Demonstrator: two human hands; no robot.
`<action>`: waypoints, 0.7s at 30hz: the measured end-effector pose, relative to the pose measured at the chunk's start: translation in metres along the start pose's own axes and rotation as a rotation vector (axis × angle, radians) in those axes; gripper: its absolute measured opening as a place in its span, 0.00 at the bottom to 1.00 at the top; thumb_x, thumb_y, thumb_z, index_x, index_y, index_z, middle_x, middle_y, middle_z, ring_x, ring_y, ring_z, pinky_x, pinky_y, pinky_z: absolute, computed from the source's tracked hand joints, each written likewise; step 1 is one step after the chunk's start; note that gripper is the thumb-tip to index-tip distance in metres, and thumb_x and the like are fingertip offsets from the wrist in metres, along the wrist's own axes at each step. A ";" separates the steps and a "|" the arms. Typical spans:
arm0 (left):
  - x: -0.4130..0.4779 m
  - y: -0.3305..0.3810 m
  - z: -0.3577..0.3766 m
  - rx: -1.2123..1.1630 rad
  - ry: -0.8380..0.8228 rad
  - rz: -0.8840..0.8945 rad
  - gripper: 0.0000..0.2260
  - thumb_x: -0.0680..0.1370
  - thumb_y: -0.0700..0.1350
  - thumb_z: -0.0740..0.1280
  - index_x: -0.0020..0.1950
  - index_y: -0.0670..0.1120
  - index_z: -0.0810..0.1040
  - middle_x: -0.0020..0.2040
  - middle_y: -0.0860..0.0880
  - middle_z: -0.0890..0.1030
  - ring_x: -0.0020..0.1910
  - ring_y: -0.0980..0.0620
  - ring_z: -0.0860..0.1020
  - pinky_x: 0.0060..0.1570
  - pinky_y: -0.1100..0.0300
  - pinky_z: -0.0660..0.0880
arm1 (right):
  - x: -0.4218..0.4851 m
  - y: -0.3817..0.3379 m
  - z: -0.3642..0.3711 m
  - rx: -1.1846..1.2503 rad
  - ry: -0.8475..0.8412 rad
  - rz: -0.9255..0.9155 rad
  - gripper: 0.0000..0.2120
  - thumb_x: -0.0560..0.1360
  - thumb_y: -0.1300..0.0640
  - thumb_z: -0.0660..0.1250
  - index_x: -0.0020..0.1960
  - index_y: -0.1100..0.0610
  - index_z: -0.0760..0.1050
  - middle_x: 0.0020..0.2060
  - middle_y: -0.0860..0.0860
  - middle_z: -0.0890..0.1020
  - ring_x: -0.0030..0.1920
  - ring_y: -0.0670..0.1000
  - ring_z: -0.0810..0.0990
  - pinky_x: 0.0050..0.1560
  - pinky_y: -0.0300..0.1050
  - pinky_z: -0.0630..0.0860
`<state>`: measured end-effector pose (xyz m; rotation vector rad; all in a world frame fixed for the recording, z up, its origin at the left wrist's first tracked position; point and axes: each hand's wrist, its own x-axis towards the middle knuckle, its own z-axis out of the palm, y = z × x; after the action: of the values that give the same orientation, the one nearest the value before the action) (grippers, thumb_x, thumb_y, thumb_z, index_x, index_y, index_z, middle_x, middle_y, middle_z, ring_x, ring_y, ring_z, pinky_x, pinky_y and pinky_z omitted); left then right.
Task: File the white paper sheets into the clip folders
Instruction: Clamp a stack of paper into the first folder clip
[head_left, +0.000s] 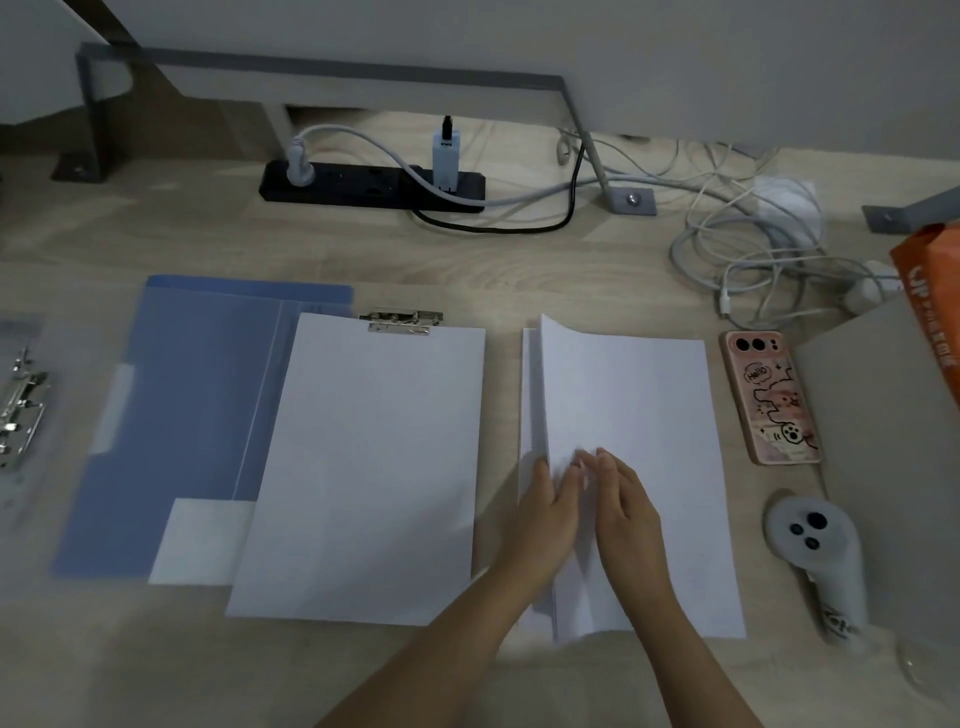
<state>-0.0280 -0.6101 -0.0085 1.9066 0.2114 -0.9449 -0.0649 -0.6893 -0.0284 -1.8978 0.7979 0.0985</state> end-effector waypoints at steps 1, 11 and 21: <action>0.003 -0.004 0.001 0.003 0.037 -0.008 0.22 0.81 0.53 0.50 0.74 0.48 0.55 0.69 0.49 0.68 0.66 0.49 0.70 0.55 0.64 0.67 | 0.000 0.000 0.000 0.014 0.006 0.009 0.19 0.80 0.52 0.52 0.68 0.57 0.69 0.67 0.52 0.73 0.65 0.47 0.70 0.61 0.34 0.63; 0.015 -0.016 -0.011 -0.045 0.196 0.107 0.10 0.76 0.46 0.62 0.57 0.50 0.71 0.55 0.51 0.77 0.52 0.51 0.77 0.50 0.58 0.76 | 0.004 0.003 -0.022 -0.042 0.043 -0.003 0.16 0.79 0.54 0.56 0.66 0.54 0.71 0.66 0.51 0.74 0.63 0.47 0.71 0.62 0.40 0.65; -0.017 -0.020 -0.127 -0.455 0.108 0.233 0.11 0.79 0.39 0.59 0.60 0.49 0.72 0.55 0.52 0.79 0.52 0.56 0.78 0.51 0.63 0.74 | -0.014 -0.038 -0.033 0.250 -0.060 0.218 0.21 0.76 0.53 0.63 0.68 0.51 0.67 0.61 0.53 0.77 0.57 0.55 0.77 0.59 0.56 0.72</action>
<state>0.0165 -0.4921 0.0198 1.5217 0.2390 -0.5786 -0.0631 -0.7013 0.0226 -1.5630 0.9287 0.1812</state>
